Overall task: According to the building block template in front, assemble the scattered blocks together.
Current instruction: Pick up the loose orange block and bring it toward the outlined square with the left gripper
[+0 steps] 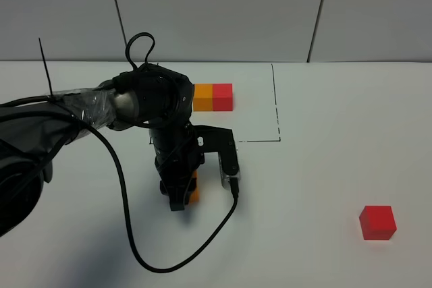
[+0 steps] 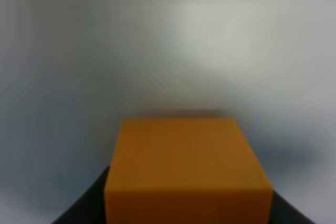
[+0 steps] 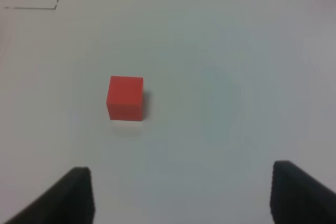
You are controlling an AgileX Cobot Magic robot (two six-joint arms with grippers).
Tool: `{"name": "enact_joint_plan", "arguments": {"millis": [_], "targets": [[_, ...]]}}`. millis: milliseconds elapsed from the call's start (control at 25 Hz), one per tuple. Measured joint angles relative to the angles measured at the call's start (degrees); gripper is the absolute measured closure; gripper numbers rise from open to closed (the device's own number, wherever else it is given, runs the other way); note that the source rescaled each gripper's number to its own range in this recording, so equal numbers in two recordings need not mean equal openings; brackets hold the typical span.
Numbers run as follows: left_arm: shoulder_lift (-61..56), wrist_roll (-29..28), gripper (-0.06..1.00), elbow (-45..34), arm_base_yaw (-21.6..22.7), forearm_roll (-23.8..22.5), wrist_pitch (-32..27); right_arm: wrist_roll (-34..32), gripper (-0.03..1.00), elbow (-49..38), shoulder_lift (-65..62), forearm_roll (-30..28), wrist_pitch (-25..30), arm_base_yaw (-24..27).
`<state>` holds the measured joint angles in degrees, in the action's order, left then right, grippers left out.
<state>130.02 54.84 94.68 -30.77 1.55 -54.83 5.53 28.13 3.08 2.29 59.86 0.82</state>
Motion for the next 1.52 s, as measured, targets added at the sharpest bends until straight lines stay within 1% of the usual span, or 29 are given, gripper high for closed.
{"name": "enact_joint_plan", "arguments": {"millis": [280, 520, 680, 880, 1080, 1240, 1520], "targets": [[0.09, 2.47, 0.94, 0.0, 0.0, -0.05, 0.06, 0.0, 0.53, 0.0, 0.0, 0.0, 0.0, 0.0], [0.59, 2.84, 0.94, 0.07, -0.12, -0.16, 2.19, 0.0, 0.53, 0.0, 0.0, 0.0, 0.0, 0.0], [1.28, 2.91, 0.94, 0.53, -0.54, -0.5, 2.08, 0.0, 0.53, 0.0, 0.0, 0.0, 0.0, 0.0], [1.83, 2.05, 0.94, 1.78, -1.43, -0.64, 1.59, -0.04, 0.53, 0.0, 0.0, 0.0, 0.0, 0.0], [2.63, 1.84, 0.94, 3.38, -2.03, 2.13, 0.98, -0.25, 0.53, 0.0, 0.0, 0.0, 0.0, 0.0], [2.8, 1.84, 0.94, 3.82, -2.27, 2.19, 0.62, -0.25, 0.53, 0.0, 0.0, 0.0, 0.0, 0.0], [3.32, -0.8, 0.94, 4.38, -2.49, 1.05, 0.16, -0.25, 0.53, 0.0, 0.0, 0.0, 0.0, 0.0]]}}
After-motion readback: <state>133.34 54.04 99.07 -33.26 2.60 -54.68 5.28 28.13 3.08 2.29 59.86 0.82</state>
